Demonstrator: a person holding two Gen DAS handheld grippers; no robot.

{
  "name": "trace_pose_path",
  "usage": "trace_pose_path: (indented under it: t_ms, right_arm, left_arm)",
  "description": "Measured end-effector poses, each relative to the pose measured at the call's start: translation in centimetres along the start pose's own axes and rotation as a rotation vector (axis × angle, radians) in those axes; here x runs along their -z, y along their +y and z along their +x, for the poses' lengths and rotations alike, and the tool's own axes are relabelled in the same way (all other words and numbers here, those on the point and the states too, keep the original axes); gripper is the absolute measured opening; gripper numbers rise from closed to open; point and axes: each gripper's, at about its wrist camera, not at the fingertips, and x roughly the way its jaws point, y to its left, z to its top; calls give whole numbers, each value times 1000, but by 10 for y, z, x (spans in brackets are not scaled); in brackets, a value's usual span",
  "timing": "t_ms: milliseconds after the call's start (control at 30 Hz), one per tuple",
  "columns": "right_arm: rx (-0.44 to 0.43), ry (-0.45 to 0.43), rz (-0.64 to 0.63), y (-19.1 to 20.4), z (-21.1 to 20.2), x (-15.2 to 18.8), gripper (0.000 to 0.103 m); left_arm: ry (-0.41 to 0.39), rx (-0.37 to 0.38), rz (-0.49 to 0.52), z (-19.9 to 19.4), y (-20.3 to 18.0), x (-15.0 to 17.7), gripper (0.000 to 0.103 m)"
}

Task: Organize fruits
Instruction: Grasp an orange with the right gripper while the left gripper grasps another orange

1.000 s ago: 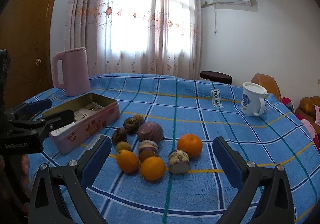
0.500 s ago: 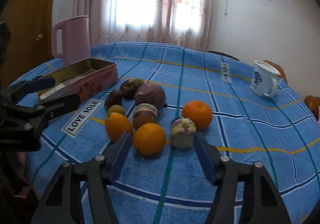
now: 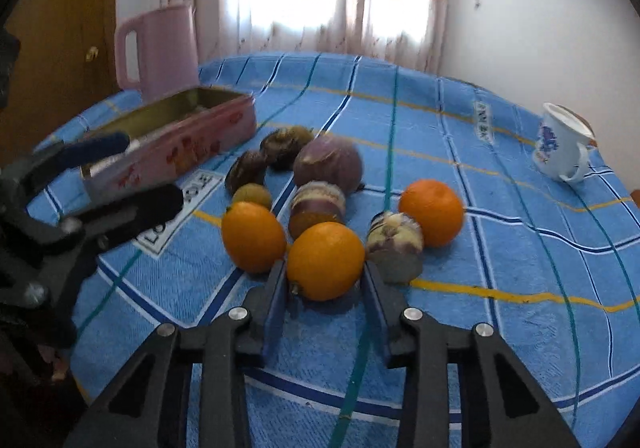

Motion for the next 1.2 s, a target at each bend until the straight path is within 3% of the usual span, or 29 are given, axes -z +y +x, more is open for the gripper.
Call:
trace_pose_path:
  t_ms: [267,367,433,533,767,900,1200]
  right_arm:
    - [93,-89,59,-21,-16,2,38]
    - [109,-95,57,-23,-16,3,38]
    - [103,-97,64,-25,-16,3,38]
    - [96,-99,65,-25,-16,3,38]
    - [103,-111,54,-24,-17,6,38]
    - [97,-119,61,-25,-19,6,38]
    - [79,-148,69,-26,-23,8,38]
  left_arm:
    - [72,81,46,18,-26,-7,89]
    - [124,107,45,30,-31,-7,81]
    - [145,111,48,36,-33,-8,69]
    - [175,123,62,42,-38,-7,63]
    - [183,138,84,46,-43,-5,53]
    - [181,131,129,45,-51,-3,38]
    - [174,170,98,44,-44,-4,35]
